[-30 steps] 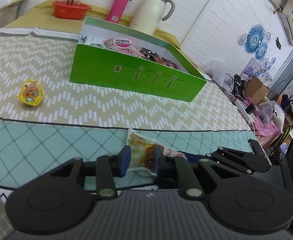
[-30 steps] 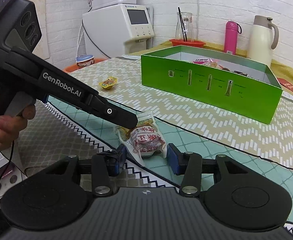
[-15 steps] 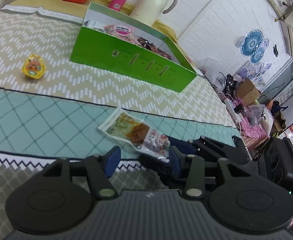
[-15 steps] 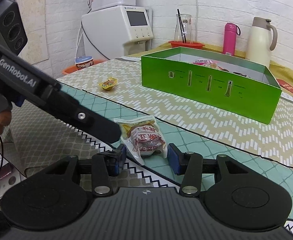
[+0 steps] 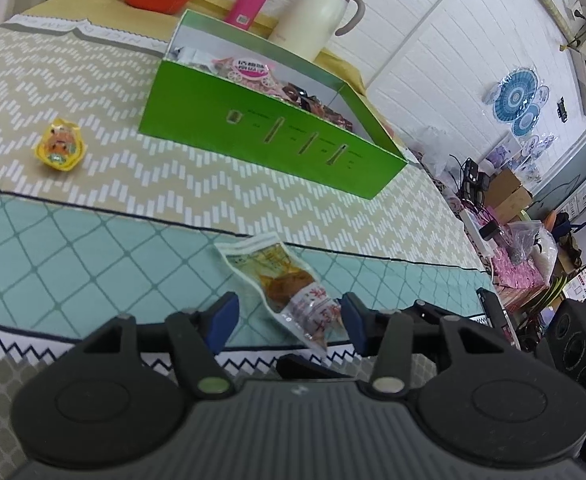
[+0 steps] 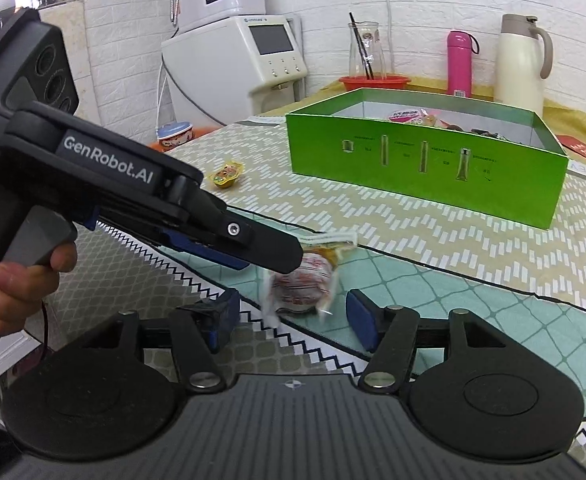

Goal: Organize snacks

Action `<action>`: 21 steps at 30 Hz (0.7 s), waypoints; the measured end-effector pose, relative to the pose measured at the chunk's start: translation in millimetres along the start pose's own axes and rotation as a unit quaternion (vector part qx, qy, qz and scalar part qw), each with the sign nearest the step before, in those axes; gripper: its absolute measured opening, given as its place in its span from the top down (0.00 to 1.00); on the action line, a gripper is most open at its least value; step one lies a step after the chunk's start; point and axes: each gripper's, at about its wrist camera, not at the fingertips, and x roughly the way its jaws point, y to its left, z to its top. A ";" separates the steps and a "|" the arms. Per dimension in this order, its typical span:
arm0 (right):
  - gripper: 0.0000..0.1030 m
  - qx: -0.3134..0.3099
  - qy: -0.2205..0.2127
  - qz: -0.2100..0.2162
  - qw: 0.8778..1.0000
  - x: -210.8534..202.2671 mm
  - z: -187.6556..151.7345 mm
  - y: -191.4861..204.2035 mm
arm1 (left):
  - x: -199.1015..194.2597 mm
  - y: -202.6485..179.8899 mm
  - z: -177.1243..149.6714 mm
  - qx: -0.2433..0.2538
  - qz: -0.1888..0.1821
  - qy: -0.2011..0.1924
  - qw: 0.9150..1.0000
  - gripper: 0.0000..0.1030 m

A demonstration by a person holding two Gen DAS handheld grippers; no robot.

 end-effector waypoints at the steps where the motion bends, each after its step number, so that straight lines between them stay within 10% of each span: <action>1: 0.04 -0.001 0.000 0.000 1.000 0.9 0.3 1.0 | 2.1 -0.8 0.5 0.002 0.002 0.001 1.000 0.51; 4: 0.05 -0.005 0.000 -0.003 1.000 4.2 1.4 2.6 | 12.6 -2.5 2.3 0.004 -0.003 0.012 1.000 0.51; 7: 0.29 -0.020 0.001 -0.016 1.000 6.5 2.6 6.3 | 18.8 -9.4 2.0 0.029 0.005 0.009 1.000 0.61; 21: 0.38 -0.021 -0.047 -0.028 0.998 -7.0 18.5 0.0 | -0.1 -35.8 17.5 0.089 0.012 -0.045 0.995 0.65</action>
